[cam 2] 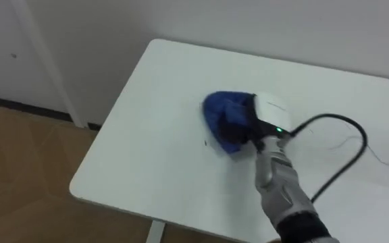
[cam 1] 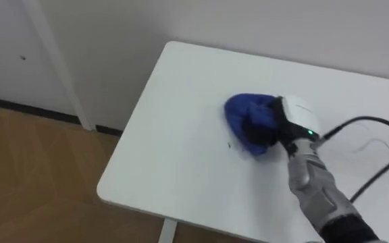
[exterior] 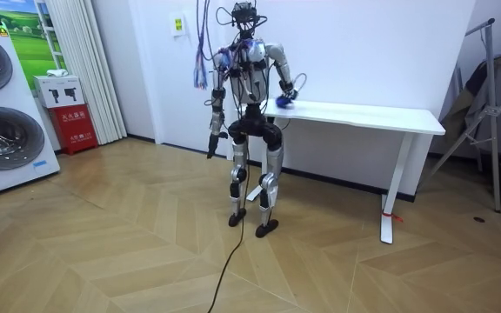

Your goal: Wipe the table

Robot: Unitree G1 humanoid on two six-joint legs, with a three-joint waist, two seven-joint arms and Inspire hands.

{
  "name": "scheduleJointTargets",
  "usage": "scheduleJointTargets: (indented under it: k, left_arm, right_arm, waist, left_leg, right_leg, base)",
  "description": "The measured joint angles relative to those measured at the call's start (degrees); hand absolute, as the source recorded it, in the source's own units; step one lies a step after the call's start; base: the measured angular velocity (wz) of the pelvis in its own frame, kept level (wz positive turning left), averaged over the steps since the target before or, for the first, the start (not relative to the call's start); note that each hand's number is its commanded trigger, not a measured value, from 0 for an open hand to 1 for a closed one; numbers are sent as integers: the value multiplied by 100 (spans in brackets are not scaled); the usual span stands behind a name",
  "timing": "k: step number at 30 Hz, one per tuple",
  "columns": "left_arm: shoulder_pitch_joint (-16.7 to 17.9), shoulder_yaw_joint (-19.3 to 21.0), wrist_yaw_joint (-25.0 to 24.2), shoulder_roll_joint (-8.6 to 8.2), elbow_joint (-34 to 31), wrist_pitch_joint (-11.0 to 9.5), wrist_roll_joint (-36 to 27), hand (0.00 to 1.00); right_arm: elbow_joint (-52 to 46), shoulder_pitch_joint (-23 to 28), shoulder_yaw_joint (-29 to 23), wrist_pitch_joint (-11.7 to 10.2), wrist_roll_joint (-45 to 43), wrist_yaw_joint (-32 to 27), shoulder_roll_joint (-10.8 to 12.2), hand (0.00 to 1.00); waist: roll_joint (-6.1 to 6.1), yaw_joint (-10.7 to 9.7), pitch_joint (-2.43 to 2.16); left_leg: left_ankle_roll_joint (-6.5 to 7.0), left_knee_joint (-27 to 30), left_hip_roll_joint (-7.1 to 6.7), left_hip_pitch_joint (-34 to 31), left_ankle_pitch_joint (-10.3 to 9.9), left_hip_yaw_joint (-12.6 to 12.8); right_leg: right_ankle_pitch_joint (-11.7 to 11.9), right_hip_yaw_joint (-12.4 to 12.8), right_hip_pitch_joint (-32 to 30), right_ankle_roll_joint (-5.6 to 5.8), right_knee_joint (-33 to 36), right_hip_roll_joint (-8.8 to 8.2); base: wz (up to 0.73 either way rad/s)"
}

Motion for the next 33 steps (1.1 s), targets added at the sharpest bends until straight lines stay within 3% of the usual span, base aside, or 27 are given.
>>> scheduleJointTargets:
  k: [2,4,6,7,10,11,12,13,16,18,20,22,24,25,26,27,28,29,30,31,32,33]
  left_arm:
    - [206,4,-69,7,-92,49,1,0]
    - [357,51,-78,32,-165,93,-31,0]
    - [382,82,-82,52,-192,87,-45,0]
    - [421,172,-85,53,-190,67,-41,0]
    - [572,578,-85,71,-195,-53,-42,0]
    - [580,580,-85,112,-196,-87,-44,0]
    - [620,573,-87,195,-243,-157,-54,0]
    - [647,571,-85,262,-335,-195,-53,0]
    - [585,530,-75,273,-397,-349,-35,0]
    - [505,480,-82,225,-394,-352,-4,0]
    - [392,367,-77,159,-378,-315,-25,0]
    - [231,101,-69,128,-311,-257,-72,0]
    - [-37,-179,-62,130,-66,-204,-93,0]
    - [-125,-213,-60,132,17,-180,-85,0]
    - [-258,-231,-56,119,171,-171,-55,0]
    - [-368,-241,-50,125,317,-237,-37,0]
    - [-482,-303,-45,159,380,-246,-50,0]
    - [-513,-339,-42,181,382,-246,-58,0]
    - [-538,-354,-33,203,309,-254,-29,0]
    - [-513,-343,-17,216,276,-260,-27,0]
    - [-502,-341,1,227,280,-256,-32,0]
    - [-481,-321,12,266,281,-247,-38,0]
  right_arm:
    - [30,-35,-18,-36,-52,-2,-6,100]
    - [162,244,-100,-128,-96,-24,-221,100]
    - [368,683,-368,-241,-69,-108,-409,100]
    - [303,1052,-729,-490,75,-284,-394,100]
    - [296,1621,-1398,-916,270,-482,-416,100]
    - [312,1711,-1488,-929,346,-535,-434,100]
    - [401,1819,-1642,-953,520,-593,-448,100]
    - [533,1877,-1786,-986,656,-635,-462,100]
    - [777,1903,-1877,-974,788,-644,-608,100]
    - [714,1865,-1856,-889,777,-631,-613,100]
    - [710,1625,-1663,-689,771,-621,-601,100]
    - [593,1292,-1306,-337,693,-580,-519,100]
    - [279,804,-710,-75,426,-434,-242,100]
    - [280,643,-532,-43,337,-380,-156,100]
    - [285,365,-223,-27,166,-280,-7,100]
    - [294,131,-27,-31,-28,-222,215,100]
    - [355,-103,81,-46,-185,-199,377,100]
    - [384,-179,86,-84,-216,-199,398,100]
    - [485,-293,66,-95,-231,-236,394,100]
    - [687,-434,39,-85,-213,-336,384,100]
    - [818,-531,41,-85,-176,-395,377,100]
    - [1059,-652,35,-87,-142,-505,341,100]
  waist:
    - [5,16,6]
    - [4,-183,4]
    - [-15,-219,-13]
    - [-4,-307,-11]
    - [17,-651,-29]
    - [40,-705,-43]
    - [26,-849,-97]
    - [9,-942,-122]
    - [33,-967,-140]
    - [58,-906,-129]
    - [146,-772,-79]
    - [230,-548,-74]
    - [322,-252,0]
    - [326,-167,11]
    - [307,49,26]
    - [300,258,22]
    - [313,452,29]
    - [287,526,26]
    - [245,668,24]
    - [218,820,8]
    - [216,869,12]
    - [161,930,-17]
  left_leg:
    - [1,12,-19,-12,0,-100]
    - [20,12,-78,-15,11,-163]
    - [31,6,-96,5,19,-124]
    - [32,-3,-119,38,19,-93]
    - [32,-40,-183,162,19,-67]
    - [32,-58,-183,174,18,-55]
    - [32,-86,-186,194,18,-50]
    - [32,-141,-192,268,18,-31]
    - [61,-147,-193,395,1,38]
    - [100,-147,-181,446,-23,167]
    - [189,-137,-165,438,-87,278]
    - [208,-106,-107,361,-118,460]
    - [184,23,20,246,-158,735]
    - [178,85,46,210,-177,802]
    - [168,195,94,139,-217,958]
    - [169,311,205,10,-254,1073]
    - [152,502,353,-196,-288,1117]
    - [141,576,398,-283,-301,1149]
    - [123,691,455,-412,-311,1177]
    - [104,796,502,-542,-314,1164]
    - [88,859,534,-622,-312,1137]
    - [48,1000,578,-818,-314,1004]
  right_leg:
    - [3,-110,61,5,1,-17]
    - [-14,-142,190,32,5,-72]
    - [-38,-128,251,72,0,-128]
    - [-39,-103,287,74,-6,-153]
    - [-39,-101,385,84,-2,-213]
    - [-35,-101,385,93,2,-217]
    - [-28,-102,391,106,7,-225]
    - [-26,-97,422,109,17,-225]
    - [-6,-97,527,143,17,-238]
    - [-41,-98,494,206,26,-263]
    - [-75,-69,457,262,42,-263]
    - [-86,-96,187,260,230,-269]
    - [-81,-230,-236,187,708,-329]
    - [-88,-333,-331,158,812,-353]
    - [-97,-469,-498,77,980,-403]
    - [-62,-552,-658,67,1083,-400]
    - [-115,-725,-850,190,1437,-480]
    - [-178,-875,-924,204,1761,-655]
    - [-321,-1124,-927,287,2263,-1144]
    - [-382,-1194,-882,361,2547,-1605]
    - [-370,-1215,-850,384,2558,-1791]
    - [-295,-1170,-817,493,2415,-2109]
  base:
    - [49]
    - [77]
    - [42]
    - [11]
    - [-5]
    - [-6]
    - [-7]
    - [-9]
    - [-23]
    - [-43]
    - [-59]
    - [-75]
    - [-86]
    - [-73]
    - [-59]
    - [-46]
    - [-11]
    - [34]
    - [54]
    - [57]
    - [40]
    - [43]
